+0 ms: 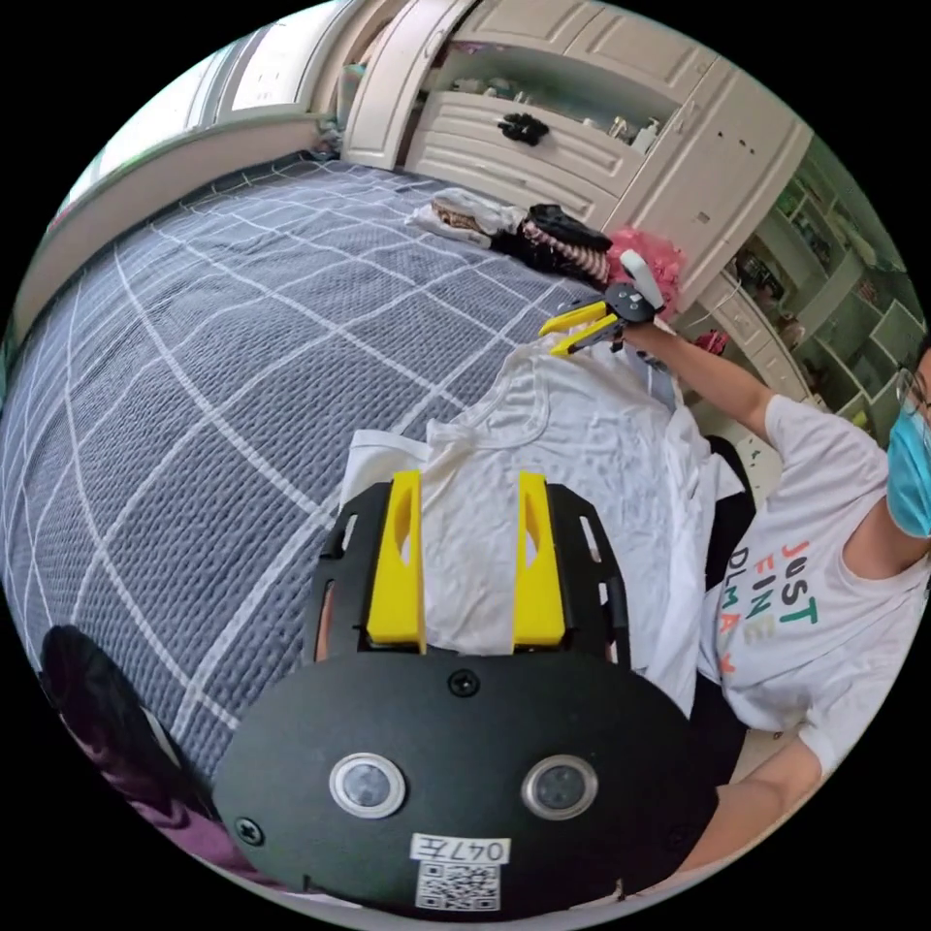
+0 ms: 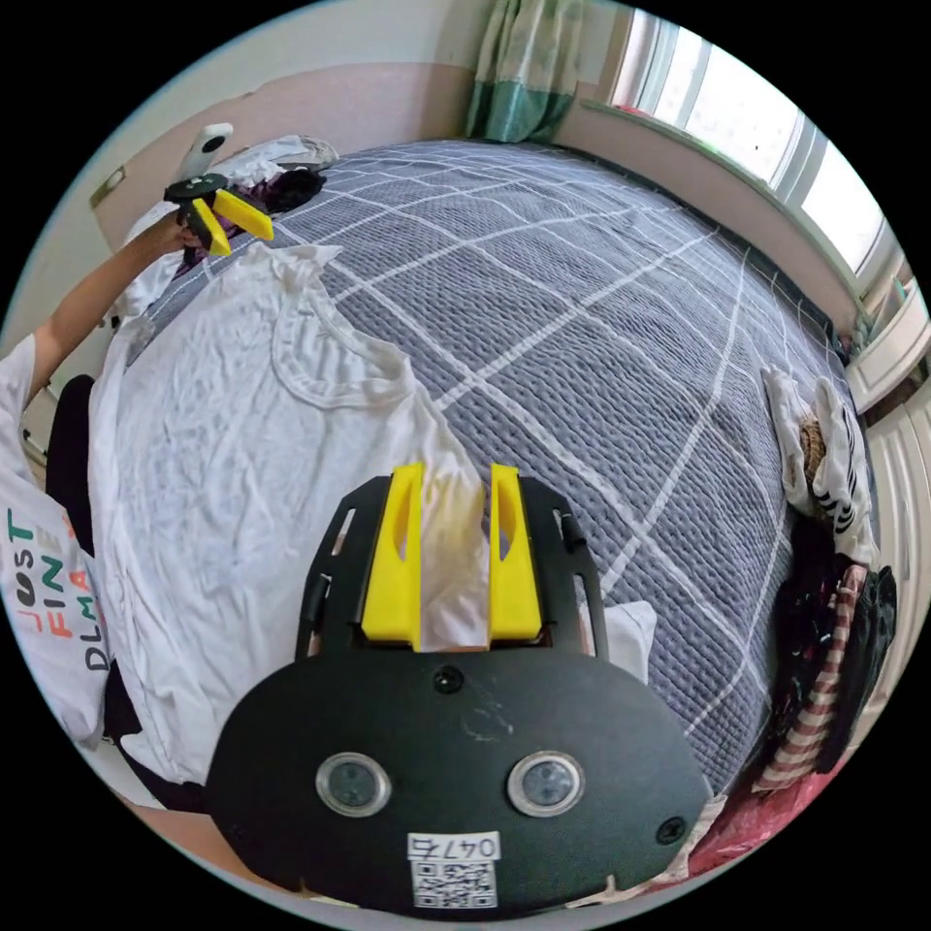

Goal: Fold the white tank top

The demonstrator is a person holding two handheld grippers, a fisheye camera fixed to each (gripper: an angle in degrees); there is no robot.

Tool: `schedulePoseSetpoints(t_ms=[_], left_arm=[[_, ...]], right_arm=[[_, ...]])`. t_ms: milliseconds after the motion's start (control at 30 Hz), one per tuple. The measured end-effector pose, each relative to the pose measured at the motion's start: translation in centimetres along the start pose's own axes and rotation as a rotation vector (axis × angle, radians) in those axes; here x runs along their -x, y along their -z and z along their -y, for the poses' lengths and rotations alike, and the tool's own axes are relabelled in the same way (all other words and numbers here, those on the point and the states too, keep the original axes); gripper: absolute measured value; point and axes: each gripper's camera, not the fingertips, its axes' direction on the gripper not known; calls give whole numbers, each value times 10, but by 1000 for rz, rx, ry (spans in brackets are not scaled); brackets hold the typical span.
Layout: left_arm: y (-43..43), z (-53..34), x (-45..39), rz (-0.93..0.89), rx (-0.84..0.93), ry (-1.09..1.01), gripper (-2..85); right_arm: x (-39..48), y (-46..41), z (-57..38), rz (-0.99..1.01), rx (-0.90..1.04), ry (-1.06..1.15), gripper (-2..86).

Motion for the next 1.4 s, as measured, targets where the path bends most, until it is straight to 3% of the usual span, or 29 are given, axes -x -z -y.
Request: schedulePoseSetpoints(t_ms=[167, 267, 400, 567, 800, 867, 1133, 1267, 1400], left_arm=[[-21, 19, -1, 64, 142, -152, 131], [-31, 27, 11, 60, 238, -135, 120], [-23, 34, 20, 79, 234, -99, 112], [-23, 38, 13, 41, 288, -124, 94], [-5, 50, -19, -16, 174, -171, 48], [-4, 59, -42, -11, 205, -241, 7], [-4, 63, -121, 28, 428, -413, -7], [36, 28, -168, 142, 368, -432, -6], [70, -31, -192, 77, 282, -337, -5]], right_arm=[[4, 1, -21, 34, -63, 13, 16], [17, 15, -31, 36, -66, 67, 2], [38, 51, -48, -19, -112, 109, 0], [57, 138, -79, -63, -316, 66, -1], [90, 255, -135, -47, -488, 63, -2], [101, 272, -147, -44, -471, 53, -2], [150, 275, -200, -85, -221, -24, -1], [172, 260, -202, -30, -127, 68, -1], [194, 249, -195, 51, -57, 207, 6]])
